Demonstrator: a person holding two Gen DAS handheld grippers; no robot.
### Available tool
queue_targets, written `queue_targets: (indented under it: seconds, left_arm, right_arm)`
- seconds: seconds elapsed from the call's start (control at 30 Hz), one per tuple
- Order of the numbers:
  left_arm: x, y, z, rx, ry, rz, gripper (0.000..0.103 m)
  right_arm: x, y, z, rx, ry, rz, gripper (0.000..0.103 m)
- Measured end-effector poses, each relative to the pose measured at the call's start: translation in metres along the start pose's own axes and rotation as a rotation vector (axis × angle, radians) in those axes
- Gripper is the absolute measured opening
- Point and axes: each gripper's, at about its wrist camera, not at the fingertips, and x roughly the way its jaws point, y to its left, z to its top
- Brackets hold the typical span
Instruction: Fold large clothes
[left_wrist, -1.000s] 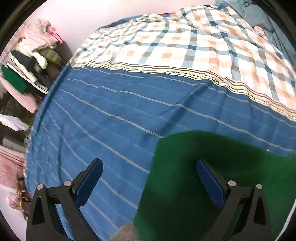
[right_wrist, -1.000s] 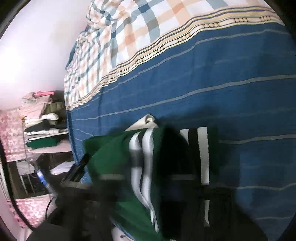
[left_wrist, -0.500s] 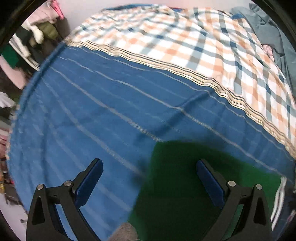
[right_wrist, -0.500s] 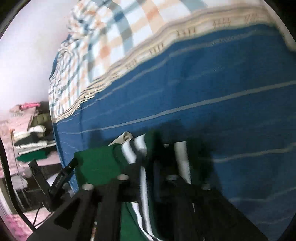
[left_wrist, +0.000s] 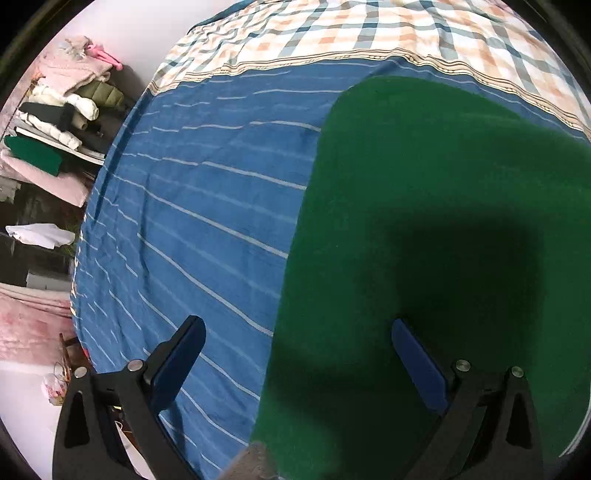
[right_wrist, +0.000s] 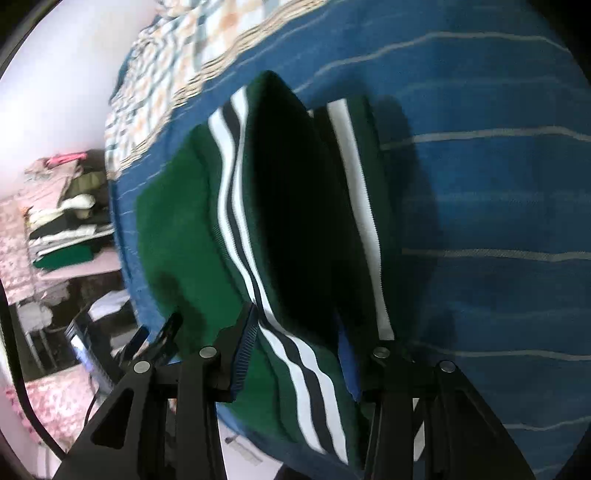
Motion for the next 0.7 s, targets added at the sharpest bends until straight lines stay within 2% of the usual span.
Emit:
queue_targets:
  seconds: [0.17,0.23,0.27,0.3,0.37,0.47,0.53,0.63,0.7]
  left_arm:
    - [0.002,0.003,0.001,-0.012,0.007,-0.013,0.103]
    - [0.001,0.002,-0.001,-0.013,0.006,-0.014,0.103]
    - [0.001,0.002,-0.001,-0.015,0.005,-0.014,0.103]
    - [0.001,0.002,-0.001,-0.017,0.006,-0.016,0.103]
    - [-0.001,0.004,0.0,-0.027,0.013,-0.035,0.103]
    - [-0.008,0.011,-0.003,-0.06,0.024,-0.09,0.103]
    - [-0.015,0.017,-0.006,-0.076,0.026,-0.091,0.103]
    - [-0.019,0.025,-0.012,-0.075,0.017,-0.045,0.103]
    - [-0.013,0.029,-0.014,-0.073,0.038,-0.034,0.103]
  right_arm:
    - [-0.001,0.008,0.0,-0.035,-0.043,-0.053,0.041]
    - [-0.001,0.017,-0.006,-0.087,-0.061,-0.113,0.029]
    - [0.002,0.024,-0.008,-0.109,-0.067,-0.133,0.01]
    - [0.005,0.032,-0.008,-0.123,-0.076,-0.143,0.006]
    - [-0.004,0.046,-0.015,-0.14,-0.136,-0.195,0.005]
    - [-0.029,0.05,-0.021,-0.113,-0.227,-0.199,0.004]
    - [-0.029,0.033,-0.017,-0.072,-0.225,-0.239,0.004]
    - [0.0,0.012,-0.01,-0.026,-0.129,-0.241,0.004]
    - [0.001,0.019,-0.005,-0.068,-0.115,-0.256,0.006]
